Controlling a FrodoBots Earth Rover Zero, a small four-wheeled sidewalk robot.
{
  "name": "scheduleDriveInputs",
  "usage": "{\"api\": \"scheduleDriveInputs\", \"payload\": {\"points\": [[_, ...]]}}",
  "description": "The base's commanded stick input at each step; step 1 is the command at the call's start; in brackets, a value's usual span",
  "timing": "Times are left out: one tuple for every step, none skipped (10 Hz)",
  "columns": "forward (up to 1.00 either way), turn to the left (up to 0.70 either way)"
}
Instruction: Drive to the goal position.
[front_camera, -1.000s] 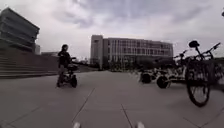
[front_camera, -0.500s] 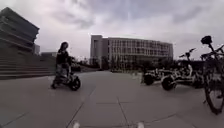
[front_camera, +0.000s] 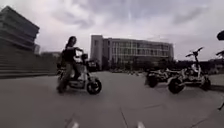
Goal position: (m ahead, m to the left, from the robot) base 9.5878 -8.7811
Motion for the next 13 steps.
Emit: {"api": "scheduleDriveInputs", "payload": {"points": [[0.7, 0.27], [0.7, 0.27], [0.7, 0.27], [0.7, 0.27], [0.7, 0.27], [0.7, 0.27], [0.7, 0.27], [0.7, 0.27], [0.7, 0.27], [0.7, 0.24], [0.7, 0.0], [0.7, 0.0], [0.7, 0.0]]}}
